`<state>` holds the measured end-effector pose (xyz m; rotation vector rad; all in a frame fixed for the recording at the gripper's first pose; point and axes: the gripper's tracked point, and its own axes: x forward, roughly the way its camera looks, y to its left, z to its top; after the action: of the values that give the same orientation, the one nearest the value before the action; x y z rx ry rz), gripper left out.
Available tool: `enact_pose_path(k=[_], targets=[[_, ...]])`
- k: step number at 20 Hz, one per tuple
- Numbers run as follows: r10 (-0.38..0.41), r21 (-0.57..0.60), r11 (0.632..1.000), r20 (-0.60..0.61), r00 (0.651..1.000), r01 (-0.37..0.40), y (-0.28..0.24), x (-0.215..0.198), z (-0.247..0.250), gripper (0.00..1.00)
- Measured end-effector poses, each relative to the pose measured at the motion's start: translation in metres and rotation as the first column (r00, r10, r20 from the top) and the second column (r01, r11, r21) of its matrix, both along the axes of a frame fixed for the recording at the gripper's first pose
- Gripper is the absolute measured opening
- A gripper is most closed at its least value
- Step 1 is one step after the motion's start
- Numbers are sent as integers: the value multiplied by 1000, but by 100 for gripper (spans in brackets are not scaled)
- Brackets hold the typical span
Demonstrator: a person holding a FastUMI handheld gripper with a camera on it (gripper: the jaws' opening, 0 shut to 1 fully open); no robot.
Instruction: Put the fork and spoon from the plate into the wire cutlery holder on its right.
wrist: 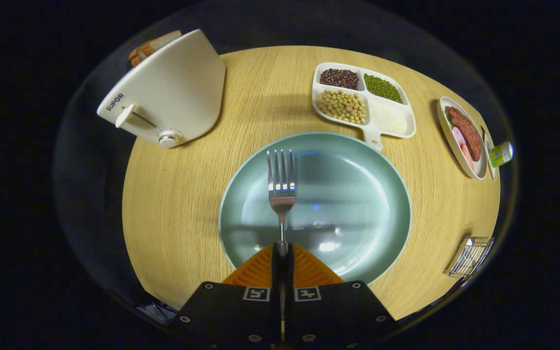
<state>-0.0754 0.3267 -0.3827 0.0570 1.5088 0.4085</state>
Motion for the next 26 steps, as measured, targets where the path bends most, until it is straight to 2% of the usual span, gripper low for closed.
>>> enact_pose_path(k=[3, 9, 18, 22, 26], targets=[[-34, 5, 999, 41, 999, 33, -31, 3, 20, 4], [-179, 45, 983, 71, 981, 176, -118, -1, 53, 3], [-349, -8, 937, 55, 936, 350, -283, -51, 49, 3], [-394, -26, 918, 45, 918, 395, -332, -68, 43, 3], [-388, -14, 921, 27, 921, 389, -353, -77, 38, 4]])
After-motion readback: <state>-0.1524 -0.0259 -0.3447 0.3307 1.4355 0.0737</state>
